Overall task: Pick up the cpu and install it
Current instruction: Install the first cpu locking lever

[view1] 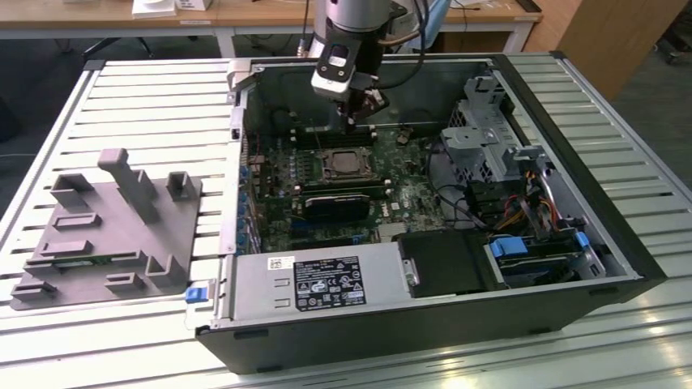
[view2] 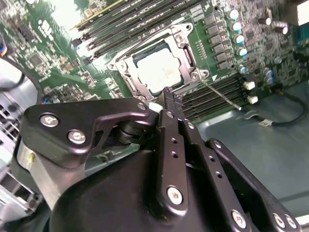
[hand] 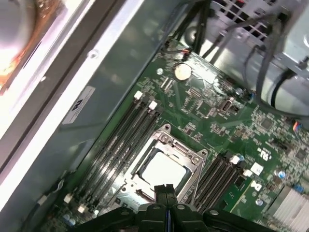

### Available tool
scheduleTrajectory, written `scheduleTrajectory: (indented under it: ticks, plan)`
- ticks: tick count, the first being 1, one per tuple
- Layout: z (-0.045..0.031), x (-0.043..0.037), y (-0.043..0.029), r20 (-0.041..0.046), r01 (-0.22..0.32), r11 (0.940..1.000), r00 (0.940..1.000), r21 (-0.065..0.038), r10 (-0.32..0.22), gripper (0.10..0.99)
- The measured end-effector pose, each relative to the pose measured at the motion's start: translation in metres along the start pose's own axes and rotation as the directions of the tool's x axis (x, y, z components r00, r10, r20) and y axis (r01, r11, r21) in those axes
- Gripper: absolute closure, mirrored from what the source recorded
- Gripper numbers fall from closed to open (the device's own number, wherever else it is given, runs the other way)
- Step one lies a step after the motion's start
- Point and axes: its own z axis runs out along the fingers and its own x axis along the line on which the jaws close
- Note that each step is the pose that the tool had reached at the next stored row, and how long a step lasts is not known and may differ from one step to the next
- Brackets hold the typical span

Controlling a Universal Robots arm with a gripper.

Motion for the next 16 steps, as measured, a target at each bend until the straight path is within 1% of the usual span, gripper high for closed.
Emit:
scheduleTrajectory:
  ticks: [2, 4, 6, 8, 12, 14, 16]
  plan:
    - [0.0002, 0.0000, 0.0000, -0.0001, 0.038, 0.9993, 0.9993, 0.000, -0.038, 0.980]
    - [0.0004, 0.0000, 0.0000, -0.0002, 0.074, 0.9973, 0.9973, 0.001, -0.074, 0.980]
    - [0.0005, 0.0000, 0.0000, -0.0003, 0.109, 0.9940, 0.9940, 0.002, -0.109, 0.980]
    - [0.0006, 0.0000, 0.0000, -0.0005, 0.145, 0.9894, 0.9894, 0.002, -0.145, 0.980]
    - [0.0008, 0.0000, 0.0000, -0.0009, 0.217, 0.9762, 0.9762, 0.003, -0.217, 0.980]
    - [0.0009, 0.0000, 0.0000, -0.0011, 0.252, 0.9678, 0.9678, 0.003, -0.252, 0.980]
    - [0.0011, 0.0000, 0.0000, -0.0013, 0.288, 0.9576, 0.9576, 0.003, -0.288, 0.980]
